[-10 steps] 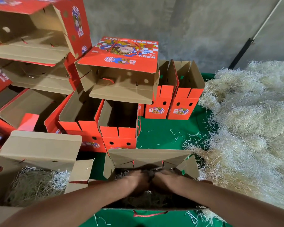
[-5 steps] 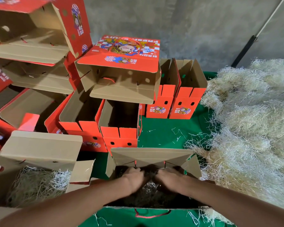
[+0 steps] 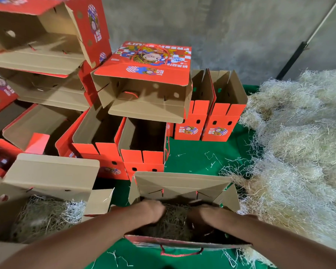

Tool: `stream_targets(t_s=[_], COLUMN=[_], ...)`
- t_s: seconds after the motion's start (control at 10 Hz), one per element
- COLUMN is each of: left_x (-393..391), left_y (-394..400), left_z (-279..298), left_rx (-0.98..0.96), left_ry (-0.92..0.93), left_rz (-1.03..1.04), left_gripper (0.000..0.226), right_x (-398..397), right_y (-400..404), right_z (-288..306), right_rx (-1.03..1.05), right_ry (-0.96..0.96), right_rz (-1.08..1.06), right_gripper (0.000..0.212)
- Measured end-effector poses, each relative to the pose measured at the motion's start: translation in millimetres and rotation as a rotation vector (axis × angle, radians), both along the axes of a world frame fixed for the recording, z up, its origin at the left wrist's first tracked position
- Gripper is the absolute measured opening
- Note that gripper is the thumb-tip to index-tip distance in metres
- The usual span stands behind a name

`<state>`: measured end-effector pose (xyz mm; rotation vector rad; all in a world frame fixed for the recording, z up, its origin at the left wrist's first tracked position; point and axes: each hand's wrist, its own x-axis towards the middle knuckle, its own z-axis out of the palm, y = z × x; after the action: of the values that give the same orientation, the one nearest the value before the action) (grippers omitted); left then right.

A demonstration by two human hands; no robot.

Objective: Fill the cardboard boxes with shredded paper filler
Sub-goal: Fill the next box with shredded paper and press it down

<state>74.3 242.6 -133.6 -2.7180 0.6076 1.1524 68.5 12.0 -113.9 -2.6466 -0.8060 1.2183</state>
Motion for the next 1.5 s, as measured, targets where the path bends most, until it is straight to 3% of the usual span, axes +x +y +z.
stream_targets(t_s=[0.1,0.2,0.3,0.4,0.7,0.8,0.9,1.0,1.1,1.2,1.3,1.4,1.5], left_x=[3.4,-2.7,-7.7,-12.0,12.8,12.8,6.9,2.4,6.0,10.9,10.2,7.4,3.8], left_y=[-14.4,-15.2,-4.3,2.7,-10.7,-16.6,-39.3,-72.2,-100.7,-119.8,-126.4,-123.3,-114.1], left_z=[10.9,7.1,-10.8,-2.6,88.8,125.6,152.4,166.5,163.1,151.1,140.2,138.0,139.0], left_rx=[0.007,-0.111,-0.034,0.034,-0.266,-0.426,-0.67,-0.824,-0.799,-0.63,-0.56,-0.56,-0.556], left_ry=[-0.062,-0.045,0.103,0.143,0.085,-0.013,-0.218,-0.498,-0.661,-0.542,-0.503,-0.494,-0.482], left_rz=[-0.108,0.004,0.137,0.148,0.215,0.265,0.289,0.236,0.056,0.047,0.056,0.098,0.117], left_gripper=[0.026,0.027,0.028,0.029,0.023,0.027,0.018,0.009,0.029,0.04,0.014,0.012,0.012], right_x=[2.8,5.2,-1.4,-0.2,26.1,21.1,8.0,-1.1,-7.5,-16.0,-28.3,-38.5,-42.0], right_y=[6.1,29.1,32.7,17.2,16.2,-2.9,-24.3,-45.5,-60.0,-68.7,-71.8,-62.6,-48.0], right_z=[-7.2,-12.3,-12.8,-12.5,82.9,120.0,145.3,149.5,133.4,99.7,56.7,21.8,6.6], right_rx=[0.102,-0.075,-0.233,-0.312,0.072,0.368,0.657,0.819,0.969,1.01,0.951,0.927,0.872], right_ry=[-0.076,0.134,0.243,0.178,0.006,-0.064,-0.211,-0.444,-0.622,-0.505,-0.146,0.141,0.117], right_rz=[-0.167,-0.062,0.054,0.032,-0.133,-0.299,-0.476,-0.608,-0.812,-1.102,-1.398,-1.454,-1.433], right_gripper=[0.043,0.039,0.043,0.041,0.016,0.014,0.018,0.019,0.012,0.015,0.028,0.029,0.041])
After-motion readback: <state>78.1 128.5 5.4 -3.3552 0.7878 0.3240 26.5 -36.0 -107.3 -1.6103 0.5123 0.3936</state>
